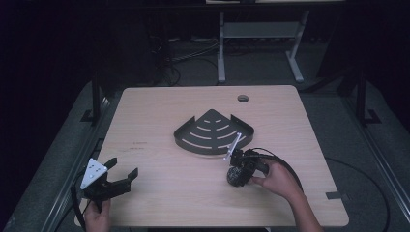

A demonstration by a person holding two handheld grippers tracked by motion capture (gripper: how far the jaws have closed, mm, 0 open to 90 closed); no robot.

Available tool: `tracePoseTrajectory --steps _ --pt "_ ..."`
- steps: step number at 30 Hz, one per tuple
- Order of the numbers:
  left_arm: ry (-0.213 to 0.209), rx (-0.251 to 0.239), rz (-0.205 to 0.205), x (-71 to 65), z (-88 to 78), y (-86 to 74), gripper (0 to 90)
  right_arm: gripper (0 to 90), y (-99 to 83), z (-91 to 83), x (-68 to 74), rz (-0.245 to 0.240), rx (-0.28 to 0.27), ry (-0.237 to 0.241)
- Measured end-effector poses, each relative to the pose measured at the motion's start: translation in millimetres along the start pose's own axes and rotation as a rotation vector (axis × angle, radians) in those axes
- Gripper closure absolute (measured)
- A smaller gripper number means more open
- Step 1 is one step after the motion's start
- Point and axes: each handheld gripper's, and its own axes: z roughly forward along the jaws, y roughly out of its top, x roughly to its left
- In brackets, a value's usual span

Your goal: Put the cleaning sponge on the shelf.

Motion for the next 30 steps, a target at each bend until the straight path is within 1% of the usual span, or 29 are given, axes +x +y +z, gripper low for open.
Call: tracePoseTrajectory --steps 9,14,23,27,30 --pt "0.0 -0.004 -0.002 -0.1 -0.5 0.2 13.7 34.3 1.3 -7.5 0.7 -0.008 -0.016 -0.003" --pt "-0.001 -0.005 -0.002 -0.3 -0.6 0.3 13.7 34.3 0.1 -12.4 -1.2 0.0 -0.044 0.014" --pt "-0.003 -0.006 -0.001 -1.5 -0.2 0.5 13.7 34.4 3.1 -22.5 -2.5 -0.003 -0.053 0.01" --pt "-0.002 -0.004 0.0 -1.0 -0.8 0.7 13.7 34.4 5.3 -27.0 -4.8 -0.001 -0.067 0.021" --pt "-0.002 -0.006 -0.003 -0.8 -0.8 0.5 13.7 34.4 7.1 -28.8 -5.5 -0.004 -0.062 0.021"
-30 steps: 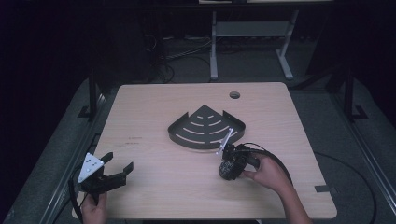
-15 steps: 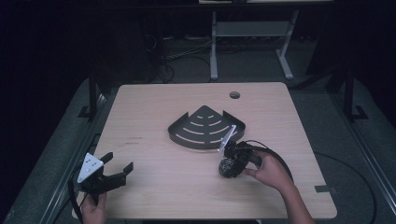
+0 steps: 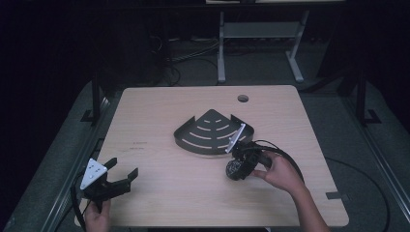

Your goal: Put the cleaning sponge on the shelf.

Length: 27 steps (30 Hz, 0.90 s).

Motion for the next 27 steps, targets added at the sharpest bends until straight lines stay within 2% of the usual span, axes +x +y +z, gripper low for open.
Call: tracePoseTrajectory --steps 27 --pt "-0.001 -0.007 -0.009 0.4 -1.0 0.9 13.7 34.5 20.7 -22.7 -8.3 -0.009 -0.023 0.016"
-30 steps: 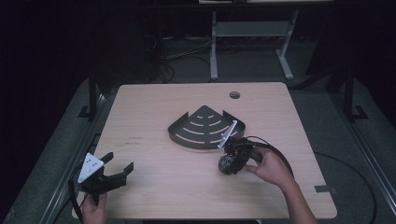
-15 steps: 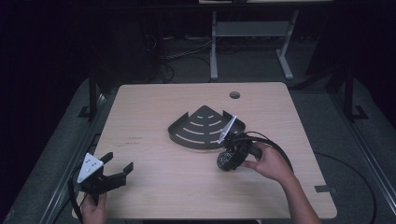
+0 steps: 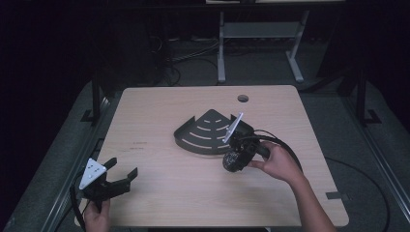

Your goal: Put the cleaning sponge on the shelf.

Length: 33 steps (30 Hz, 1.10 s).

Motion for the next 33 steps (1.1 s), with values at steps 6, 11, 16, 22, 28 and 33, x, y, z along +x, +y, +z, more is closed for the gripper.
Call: tracePoseTrajectory --steps 6,11,16,22,28,33 --pt "0.001 -0.003 -0.004 0.1 -0.5 0.2 13.7 34.5 4.7 -1.6 -2.1 0.0 0.009 -0.002" --pt "0.001 -0.003 -0.004 0.5 -0.8 0.5 13.7 34.5 10.2 -4.6 -3.6 -0.006 0.005 0.0" --pt "0.0 -0.004 -0.005 0.5 -0.9 0.6 13.7 34.5 15.6 -5.7 -6.4 -0.009 0.016 0.001" --pt "-0.001 -0.006 -0.005 0.0 -0.6 0.9 13.7 34.5 22.4 -8.0 -9.0 -0.014 0.021 0.002" --pt "-0.002 -0.006 -0.002 -0.1 -0.5 1.2 13.7 34.5 27.4 -10.6 -12.3 -0.014 0.024 0.006" --pt "-0.005 -0.006 -0.002 -0.1 -0.2 1.4 13.7 34.5 29.8 -12.8 -15.0 -0.014 0.022 0.011"
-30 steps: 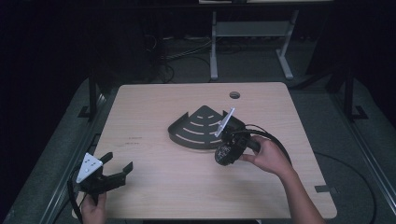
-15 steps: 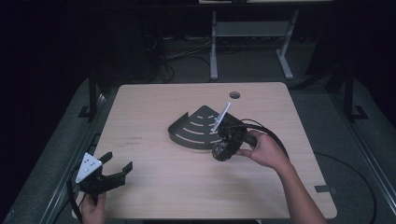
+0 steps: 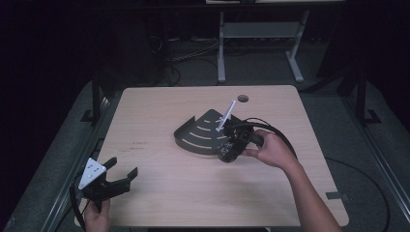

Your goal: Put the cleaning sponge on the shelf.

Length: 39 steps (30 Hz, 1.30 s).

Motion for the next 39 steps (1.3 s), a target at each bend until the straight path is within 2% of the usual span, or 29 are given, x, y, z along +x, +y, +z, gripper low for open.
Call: tracePoseTrajectory --steps 12,16,23,35,39 --pt "0.0 -0.002 -0.003 0.0 0.1 0.2 13.7 34.5 9.9 -3.7 -7.5 0.001 0.016 -0.004" --pt "-0.001 -0.003 -0.006 0.0 -0.3 0.3 13.7 34.5 14.1 -4.8 -10.3 -0.001 0.003 0.004" --pt "-0.002 -0.002 -0.005 -0.1 -0.4 0.6 13.7 34.5 22.4 -5.4 -14.8 0.0 0.025 -0.009" --pt "-0.004 -0.008 -0.011 0.9 -0.8 0.8 13.7 34.5 34.5 -2.8 -28.8 0.008 0.03 -0.014" --pt "-0.004 -0.008 -0.012 1.0 -0.7 0.7 13.7 34.5 36.4 -1.7 -37.0 0.025 0.024 -0.008"
